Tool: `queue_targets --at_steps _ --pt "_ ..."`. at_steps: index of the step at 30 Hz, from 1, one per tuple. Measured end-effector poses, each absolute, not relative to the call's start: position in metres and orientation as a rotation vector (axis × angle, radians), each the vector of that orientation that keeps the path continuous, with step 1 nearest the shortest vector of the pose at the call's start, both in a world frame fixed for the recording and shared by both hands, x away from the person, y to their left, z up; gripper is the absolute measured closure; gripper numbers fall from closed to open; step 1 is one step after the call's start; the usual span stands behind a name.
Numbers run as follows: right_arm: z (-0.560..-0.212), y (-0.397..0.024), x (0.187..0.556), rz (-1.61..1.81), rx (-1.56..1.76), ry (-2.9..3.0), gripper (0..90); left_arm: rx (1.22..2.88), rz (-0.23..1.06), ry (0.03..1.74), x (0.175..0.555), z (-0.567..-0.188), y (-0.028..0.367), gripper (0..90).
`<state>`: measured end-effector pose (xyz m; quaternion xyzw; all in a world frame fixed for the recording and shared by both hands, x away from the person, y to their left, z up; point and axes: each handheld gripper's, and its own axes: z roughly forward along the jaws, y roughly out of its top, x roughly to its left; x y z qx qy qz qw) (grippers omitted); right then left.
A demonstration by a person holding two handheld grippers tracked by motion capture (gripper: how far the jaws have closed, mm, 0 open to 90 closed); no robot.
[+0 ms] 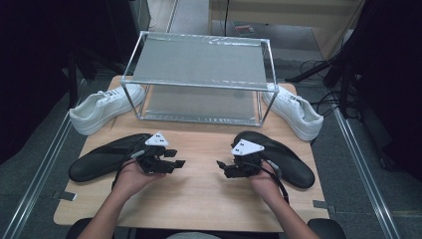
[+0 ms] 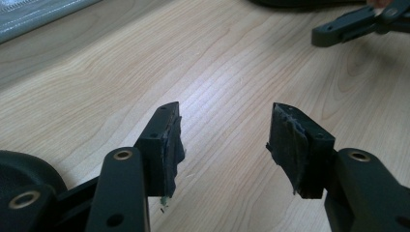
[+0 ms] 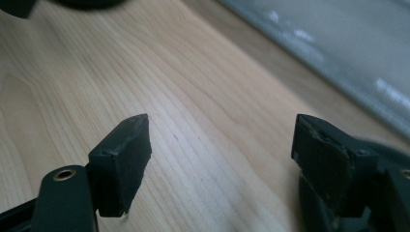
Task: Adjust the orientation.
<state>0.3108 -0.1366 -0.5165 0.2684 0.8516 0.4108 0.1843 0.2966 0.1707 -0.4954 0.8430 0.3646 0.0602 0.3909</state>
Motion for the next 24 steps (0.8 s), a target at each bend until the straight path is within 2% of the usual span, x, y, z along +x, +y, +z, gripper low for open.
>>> queue_targets --at_steps 5,12,14,18,24 --pt "-0.507 -0.14 0.307 1.247 0.703 2.35 23.7 2.154 0.143 0.927 0.298 -0.496 0.171 39.8" --pt "-0.498 -0.144 0.309 1.271 0.773 2.379 20.7 2.179 0.152 0.883 0.3 -0.497 0.173 37.8" --pt "-0.498 -0.146 0.309 1.337 0.807 2.412 12.5 2.183 0.154 0.88 0.3 -0.497 0.173 36.7" --pt "-0.496 -0.144 0.308 1.401 0.856 2.395 13.3 2.173 0.166 0.883 0.301 -0.496 0.177 36.0" --pt "-0.496 -0.143 0.311 1.421 0.989 2.396 8.0 2.162 0.167 0.876 0.302 -0.495 0.181 36.5"
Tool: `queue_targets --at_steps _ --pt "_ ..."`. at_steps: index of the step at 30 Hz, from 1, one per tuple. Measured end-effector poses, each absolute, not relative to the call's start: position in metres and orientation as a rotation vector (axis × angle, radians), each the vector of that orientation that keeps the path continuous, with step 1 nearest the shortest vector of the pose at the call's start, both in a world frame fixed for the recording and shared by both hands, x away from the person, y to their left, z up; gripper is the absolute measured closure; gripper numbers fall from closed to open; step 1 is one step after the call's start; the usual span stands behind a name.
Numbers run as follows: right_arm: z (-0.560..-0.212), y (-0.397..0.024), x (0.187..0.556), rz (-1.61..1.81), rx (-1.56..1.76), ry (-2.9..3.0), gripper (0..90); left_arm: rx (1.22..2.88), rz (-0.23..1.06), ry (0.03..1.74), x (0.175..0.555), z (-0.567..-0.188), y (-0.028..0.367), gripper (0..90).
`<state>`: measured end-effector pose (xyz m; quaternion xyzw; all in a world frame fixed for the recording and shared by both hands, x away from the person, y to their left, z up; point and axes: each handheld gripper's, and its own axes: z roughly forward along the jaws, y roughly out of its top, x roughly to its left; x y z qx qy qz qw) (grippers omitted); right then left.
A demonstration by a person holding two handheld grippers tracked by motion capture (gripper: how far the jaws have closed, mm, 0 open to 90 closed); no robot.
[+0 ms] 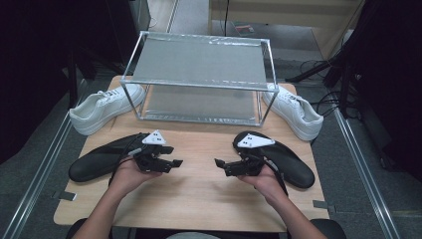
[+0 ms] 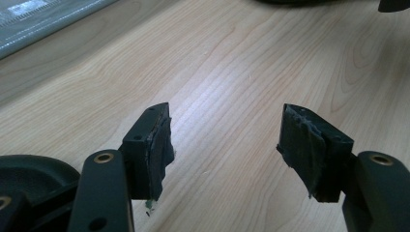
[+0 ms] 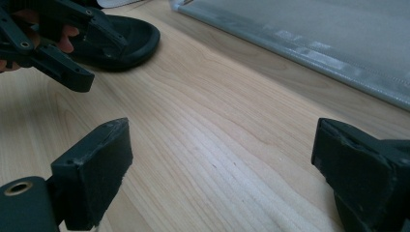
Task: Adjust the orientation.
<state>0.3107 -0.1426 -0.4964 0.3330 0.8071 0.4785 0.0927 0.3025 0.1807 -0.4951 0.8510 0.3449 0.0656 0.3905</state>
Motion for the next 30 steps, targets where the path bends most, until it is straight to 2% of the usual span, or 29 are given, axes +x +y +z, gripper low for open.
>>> queue_targets --at_steps 3,7,10,13,18,23,24,30 --pt "-0.495 -0.147 0.312 1.454 0.967 2.42 8.0 2.172 0.158 0.884 0.304 -0.496 0.182 36.5" --pt "-0.493 -0.148 0.312 1.419 0.915 2.423 16.0 2.173 0.162 0.909 0.305 -0.497 0.183 33.9" --pt "-0.494 -0.148 0.312 1.402 0.901 2.427 17.4 2.178 0.17 0.908 0.306 -0.497 0.184 33.8" --pt "-0.494 -0.148 0.309 1.367 0.854 2.437 28.2 2.177 0.169 0.918 0.306 -0.497 0.185 33.9" --pt "-0.493 -0.147 0.308 1.364 0.827 2.427 36.1 2.188 0.16 0.891 0.304 -0.495 0.188 38.0" --pt "-0.493 -0.148 0.308 1.363 0.823 2.418 39.1 2.235 0.158 0.891 0.304 -0.492 0.19 37.3" --pt "-0.493 -0.149 0.307 1.352 0.792 2.422 42.3 2.236 0.16 0.893 0.304 -0.492 0.191 35.0" --pt "-0.497 -0.144 0.307 1.303 0.723 2.512 43.4 2.215 0.157 0.924 0.301 -0.486 0.204 33.7"
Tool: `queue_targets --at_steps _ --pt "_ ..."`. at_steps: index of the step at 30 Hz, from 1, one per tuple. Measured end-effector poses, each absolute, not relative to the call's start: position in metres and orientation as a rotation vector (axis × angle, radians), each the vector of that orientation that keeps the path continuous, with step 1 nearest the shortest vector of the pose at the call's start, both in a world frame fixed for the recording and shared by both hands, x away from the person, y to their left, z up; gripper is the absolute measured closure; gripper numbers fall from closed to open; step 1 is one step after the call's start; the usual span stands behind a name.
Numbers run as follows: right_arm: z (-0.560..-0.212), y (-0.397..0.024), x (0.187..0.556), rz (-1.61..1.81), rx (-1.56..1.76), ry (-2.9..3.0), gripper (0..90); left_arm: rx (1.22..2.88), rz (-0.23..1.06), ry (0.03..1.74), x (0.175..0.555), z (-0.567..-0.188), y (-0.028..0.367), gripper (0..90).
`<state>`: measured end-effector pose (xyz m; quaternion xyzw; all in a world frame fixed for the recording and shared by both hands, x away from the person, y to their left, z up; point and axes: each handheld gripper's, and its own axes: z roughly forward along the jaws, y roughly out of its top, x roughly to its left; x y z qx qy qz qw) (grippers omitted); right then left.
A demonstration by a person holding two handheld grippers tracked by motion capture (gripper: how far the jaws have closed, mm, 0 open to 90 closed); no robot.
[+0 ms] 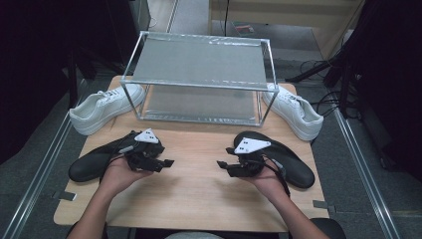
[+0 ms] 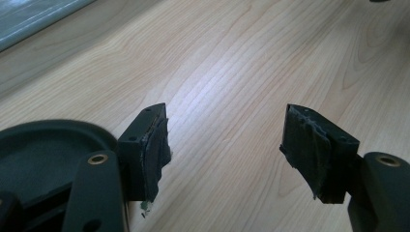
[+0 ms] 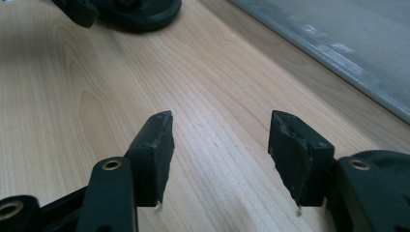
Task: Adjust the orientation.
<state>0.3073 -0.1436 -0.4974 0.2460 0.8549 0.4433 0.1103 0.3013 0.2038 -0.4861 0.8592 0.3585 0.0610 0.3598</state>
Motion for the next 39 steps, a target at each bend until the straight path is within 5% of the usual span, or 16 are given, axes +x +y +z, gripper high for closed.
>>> queue_targets --at_steps 11,24,34,39 --pt "-0.496 -0.137 0.314 1.306 0.751 2.539 41.6 2.187 0.182 0.994 0.291 -0.483 0.228 32.5" --pt "-0.498 -0.115 0.319 1.316 0.688 2.525 21.6 2.134 0.248 1.102 0.275 -0.481 0.26 34.6" --pt "-0.501 -0.112 0.325 1.285 0.707 2.546 22.4 2.098 0.292 1.143 0.266 -0.476 0.28 36.3" --pt "-0.503 -0.11 0.325 1.26 0.697 2.558 22.5 2.079 0.299 1.151 0.265 -0.476 0.292 44.5"
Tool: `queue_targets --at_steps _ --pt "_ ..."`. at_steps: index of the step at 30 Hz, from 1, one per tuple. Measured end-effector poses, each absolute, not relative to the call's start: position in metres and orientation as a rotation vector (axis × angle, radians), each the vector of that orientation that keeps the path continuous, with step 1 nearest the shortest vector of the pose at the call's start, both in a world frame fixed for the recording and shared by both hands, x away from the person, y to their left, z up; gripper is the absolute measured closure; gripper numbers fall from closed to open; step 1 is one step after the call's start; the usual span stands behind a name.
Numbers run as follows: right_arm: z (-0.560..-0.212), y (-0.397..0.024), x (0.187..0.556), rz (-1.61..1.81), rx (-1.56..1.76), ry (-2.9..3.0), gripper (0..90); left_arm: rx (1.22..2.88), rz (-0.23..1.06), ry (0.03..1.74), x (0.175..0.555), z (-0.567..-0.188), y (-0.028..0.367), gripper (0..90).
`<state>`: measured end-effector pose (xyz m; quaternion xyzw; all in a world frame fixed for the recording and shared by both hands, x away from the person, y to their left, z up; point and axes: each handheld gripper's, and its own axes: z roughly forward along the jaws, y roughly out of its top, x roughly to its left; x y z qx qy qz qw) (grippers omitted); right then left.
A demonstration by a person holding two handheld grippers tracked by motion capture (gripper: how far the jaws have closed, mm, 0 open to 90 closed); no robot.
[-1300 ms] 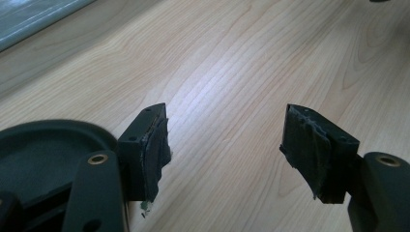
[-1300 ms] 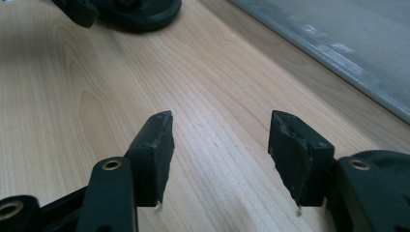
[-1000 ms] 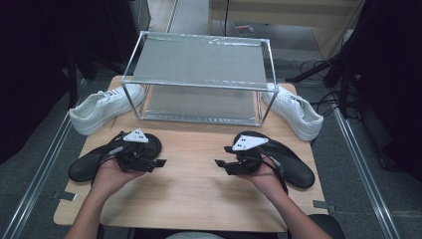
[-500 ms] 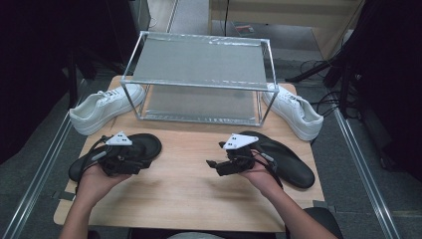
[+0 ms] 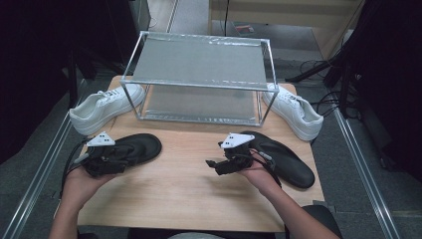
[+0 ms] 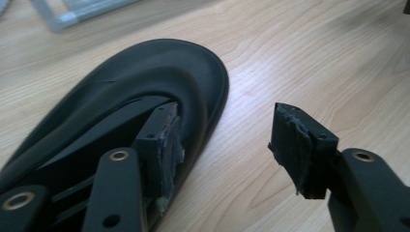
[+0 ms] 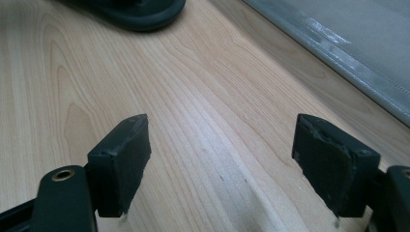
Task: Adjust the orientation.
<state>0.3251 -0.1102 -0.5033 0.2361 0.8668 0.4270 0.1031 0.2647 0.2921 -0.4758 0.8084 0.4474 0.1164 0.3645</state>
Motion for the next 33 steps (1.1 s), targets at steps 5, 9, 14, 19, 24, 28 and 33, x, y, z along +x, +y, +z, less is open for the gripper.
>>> queue_targets --at_steps 5,9,14,19,24,28,33 --pt "-0.505 -0.109 0.325 1.231 0.684 2.571 22.8 2.081 0.331 1.172 0.266 -0.482 0.305 47.6" --pt "-0.506 -0.108 0.325 1.219 0.668 2.581 23.3 2.089 0.325 1.171 0.269 -0.49 0.309 51.0" --pt "-0.507 -0.107 0.325 1.208 0.67 2.589 23.2 2.073 0.29 1.175 0.274 -0.498 0.316 55.2" --pt "-0.509 -0.106 0.325 1.19 0.659 2.597 23.3 2.085 0.254 1.173 0.279 -0.505 0.317 55.3" --pt "-0.509 -0.105 0.324 1.186 0.657 2.599 23.6 2.089 0.22 1.154 0.282 -0.508 0.317 57.6" --pt "-0.509 -0.105 0.324 1.189 0.662 2.598 24.2 2.13 0.184 1.16 0.284 -0.512 0.315 60.3" --pt "-0.51 -0.104 0.324 1.181 0.662 2.6 24.2 2.151 0.19 1.15 0.284 -0.511 0.313 64.6"
